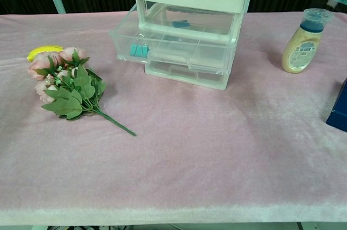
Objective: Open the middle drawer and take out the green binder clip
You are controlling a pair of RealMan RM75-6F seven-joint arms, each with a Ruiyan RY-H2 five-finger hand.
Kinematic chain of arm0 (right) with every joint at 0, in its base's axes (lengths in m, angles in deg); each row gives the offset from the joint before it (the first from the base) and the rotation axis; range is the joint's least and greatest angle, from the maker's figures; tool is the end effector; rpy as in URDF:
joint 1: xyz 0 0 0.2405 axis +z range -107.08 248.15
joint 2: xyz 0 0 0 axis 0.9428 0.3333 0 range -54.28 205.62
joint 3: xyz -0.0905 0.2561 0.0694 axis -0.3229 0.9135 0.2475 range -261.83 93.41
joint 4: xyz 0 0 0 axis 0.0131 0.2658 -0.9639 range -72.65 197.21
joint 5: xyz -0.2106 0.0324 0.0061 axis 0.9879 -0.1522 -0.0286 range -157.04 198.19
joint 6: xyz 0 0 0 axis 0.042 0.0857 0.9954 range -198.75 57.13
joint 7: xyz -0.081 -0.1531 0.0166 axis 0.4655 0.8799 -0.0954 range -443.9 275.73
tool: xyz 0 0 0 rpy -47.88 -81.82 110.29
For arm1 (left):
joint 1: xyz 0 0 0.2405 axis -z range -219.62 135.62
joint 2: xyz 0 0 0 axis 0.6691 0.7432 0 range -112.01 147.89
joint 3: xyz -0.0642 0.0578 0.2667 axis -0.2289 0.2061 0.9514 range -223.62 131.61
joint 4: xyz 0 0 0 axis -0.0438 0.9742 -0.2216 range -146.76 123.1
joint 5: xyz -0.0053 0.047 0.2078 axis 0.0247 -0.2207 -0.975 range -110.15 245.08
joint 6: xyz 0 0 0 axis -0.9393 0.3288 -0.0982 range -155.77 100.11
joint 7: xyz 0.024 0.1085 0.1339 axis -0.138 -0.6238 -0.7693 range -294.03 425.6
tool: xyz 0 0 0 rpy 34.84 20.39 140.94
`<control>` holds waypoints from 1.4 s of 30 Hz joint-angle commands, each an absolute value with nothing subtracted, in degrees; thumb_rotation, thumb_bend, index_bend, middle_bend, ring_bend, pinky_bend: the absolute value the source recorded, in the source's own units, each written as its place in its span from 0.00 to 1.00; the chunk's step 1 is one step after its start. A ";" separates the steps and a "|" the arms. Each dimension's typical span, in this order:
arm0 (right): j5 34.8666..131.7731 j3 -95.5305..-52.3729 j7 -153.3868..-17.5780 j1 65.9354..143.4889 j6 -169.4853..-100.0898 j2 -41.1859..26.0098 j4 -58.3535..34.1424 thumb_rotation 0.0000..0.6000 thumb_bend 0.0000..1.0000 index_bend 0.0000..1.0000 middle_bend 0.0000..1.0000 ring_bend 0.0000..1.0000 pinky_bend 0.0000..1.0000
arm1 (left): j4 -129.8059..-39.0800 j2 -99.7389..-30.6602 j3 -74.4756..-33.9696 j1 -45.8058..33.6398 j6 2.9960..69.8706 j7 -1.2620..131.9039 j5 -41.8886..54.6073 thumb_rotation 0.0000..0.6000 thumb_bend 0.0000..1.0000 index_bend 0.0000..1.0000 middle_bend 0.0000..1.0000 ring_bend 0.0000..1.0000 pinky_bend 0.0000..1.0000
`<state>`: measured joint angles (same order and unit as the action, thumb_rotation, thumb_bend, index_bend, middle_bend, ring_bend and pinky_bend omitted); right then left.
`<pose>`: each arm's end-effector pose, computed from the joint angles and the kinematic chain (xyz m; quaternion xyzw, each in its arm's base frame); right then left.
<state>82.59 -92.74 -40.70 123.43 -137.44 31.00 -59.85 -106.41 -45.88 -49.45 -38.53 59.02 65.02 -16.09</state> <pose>-0.1311 -0.3360 0.1697 0.8176 -0.1245 0.2114 0.5209 -0.3351 0.2064 0.1739 -0.5654 -0.3979 -0.3932 0.6060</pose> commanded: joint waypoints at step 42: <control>90.17 -93.11 -39.34 107.54 -135.96 6.63 -42.10 1.00 0.12 0.17 0.89 0.90 0.78 | -106.39 -45.69 -49.45 -38.51 58.68 65.91 -16.22 1.00 0.00 0.00 0.00 0.00 0.00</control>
<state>89.46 -93.09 -38.97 108.09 -135.25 6.20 -41.81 -106.38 -45.69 -49.45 -38.51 58.68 65.91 -16.22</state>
